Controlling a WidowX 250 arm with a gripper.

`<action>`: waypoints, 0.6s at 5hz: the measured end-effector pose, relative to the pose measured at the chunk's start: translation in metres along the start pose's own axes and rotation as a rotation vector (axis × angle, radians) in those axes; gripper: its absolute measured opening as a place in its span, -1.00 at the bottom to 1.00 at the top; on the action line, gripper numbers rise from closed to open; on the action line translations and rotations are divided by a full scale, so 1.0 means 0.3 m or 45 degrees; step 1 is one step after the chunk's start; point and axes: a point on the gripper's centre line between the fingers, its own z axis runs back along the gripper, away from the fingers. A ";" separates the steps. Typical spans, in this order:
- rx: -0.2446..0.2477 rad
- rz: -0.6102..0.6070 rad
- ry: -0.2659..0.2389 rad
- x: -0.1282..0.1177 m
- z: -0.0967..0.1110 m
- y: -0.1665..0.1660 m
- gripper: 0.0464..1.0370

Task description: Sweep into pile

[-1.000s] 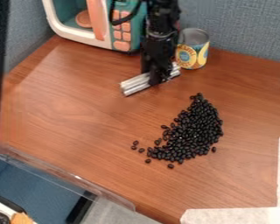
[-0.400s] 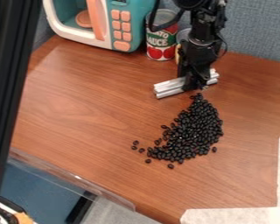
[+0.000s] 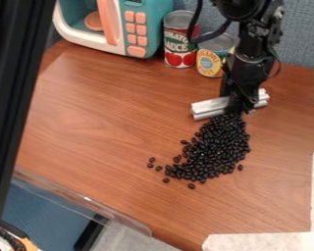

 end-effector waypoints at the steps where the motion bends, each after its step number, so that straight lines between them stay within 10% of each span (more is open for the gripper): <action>1: -0.009 -0.022 0.018 -0.011 0.002 -0.051 -0.35; 3: -0.017 -0.027 0.037 -0.019 0.012 -0.105 -0.35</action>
